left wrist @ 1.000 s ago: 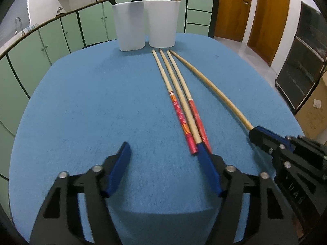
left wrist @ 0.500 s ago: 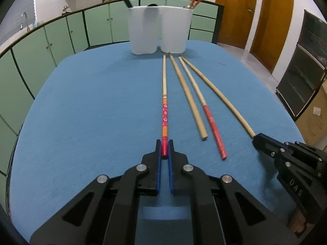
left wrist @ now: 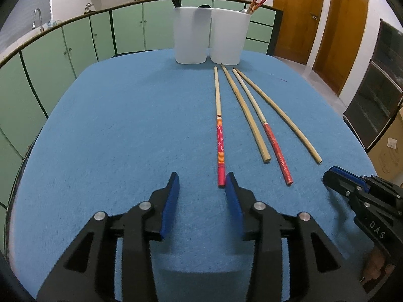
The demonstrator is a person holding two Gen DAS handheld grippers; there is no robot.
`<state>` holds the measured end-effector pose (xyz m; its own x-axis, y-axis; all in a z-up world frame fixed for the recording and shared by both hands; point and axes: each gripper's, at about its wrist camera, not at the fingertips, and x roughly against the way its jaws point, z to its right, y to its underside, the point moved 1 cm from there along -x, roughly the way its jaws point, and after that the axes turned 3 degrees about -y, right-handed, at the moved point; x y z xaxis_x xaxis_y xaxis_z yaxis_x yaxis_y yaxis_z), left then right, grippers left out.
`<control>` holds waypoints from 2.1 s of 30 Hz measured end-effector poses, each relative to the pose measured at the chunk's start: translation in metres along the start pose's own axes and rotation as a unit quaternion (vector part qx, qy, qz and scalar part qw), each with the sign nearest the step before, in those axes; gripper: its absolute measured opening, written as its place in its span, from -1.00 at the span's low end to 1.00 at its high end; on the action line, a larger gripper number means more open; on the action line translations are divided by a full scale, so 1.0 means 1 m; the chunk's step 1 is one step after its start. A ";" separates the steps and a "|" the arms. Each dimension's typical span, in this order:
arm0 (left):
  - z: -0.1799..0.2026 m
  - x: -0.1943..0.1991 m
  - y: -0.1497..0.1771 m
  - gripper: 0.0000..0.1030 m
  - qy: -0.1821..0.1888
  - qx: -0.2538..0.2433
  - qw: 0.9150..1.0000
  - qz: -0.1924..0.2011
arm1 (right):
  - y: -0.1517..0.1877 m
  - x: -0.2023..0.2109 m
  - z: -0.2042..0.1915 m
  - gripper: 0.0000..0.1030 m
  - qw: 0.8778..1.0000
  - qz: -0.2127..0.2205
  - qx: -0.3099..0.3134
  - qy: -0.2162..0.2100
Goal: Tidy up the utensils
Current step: 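Grasp a red-patterned chopstick with the left tool while the right tool holds its chopstick, then lift both chopsticks and lower them into the white holder with both tools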
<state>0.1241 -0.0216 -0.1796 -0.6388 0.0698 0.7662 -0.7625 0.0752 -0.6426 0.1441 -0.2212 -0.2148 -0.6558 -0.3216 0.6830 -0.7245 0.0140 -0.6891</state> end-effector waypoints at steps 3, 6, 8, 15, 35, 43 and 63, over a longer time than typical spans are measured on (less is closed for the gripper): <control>0.001 -0.001 -0.001 -0.19 0.003 -0.001 1.000 0.000 | -0.003 -0.003 0.001 -0.75 1.000 -0.002 0.001 0.004; 0.002 -0.004 -0.003 -0.16 0.004 0.000 1.000 -0.002 | -0.010 -0.008 0.003 -0.73 1.000 -0.005 0.001 0.006; 0.003 -0.005 -0.004 -0.14 0.003 0.000 1.000 -0.003 | -0.014 -0.013 0.003 -0.67 1.000 -0.012 0.000 0.002; 0.007 -0.008 -0.006 -0.15 0.001 0.001 1.000 -0.006 | -0.019 -0.020 0.002 -0.63 1.000 -0.025 0.006 0.007; 0.024 0.039 -0.021 -0.90 -0.002 -0.044 0.998 0.042 | -0.031 0.030 -0.003 -0.87 0.998 0.014 0.042 0.037; 0.028 0.093 -0.057 -0.90 -0.002 -0.054 0.992 0.116 | -0.071 0.078 -0.009 -0.88 0.994 0.070 0.070 0.047; 0.012 0.139 -0.156 -0.90 0.033 -0.017 0.976 0.213 | -0.170 0.124 -0.013 -0.88 0.987 0.136 0.087 -0.002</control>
<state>0.1524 -0.0356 0.0273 -0.8886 0.1658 0.4276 -0.4242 0.0575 -0.9038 0.1835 -0.2514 -0.0098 -0.8195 -0.3326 0.4667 -0.4747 -0.0624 -0.8779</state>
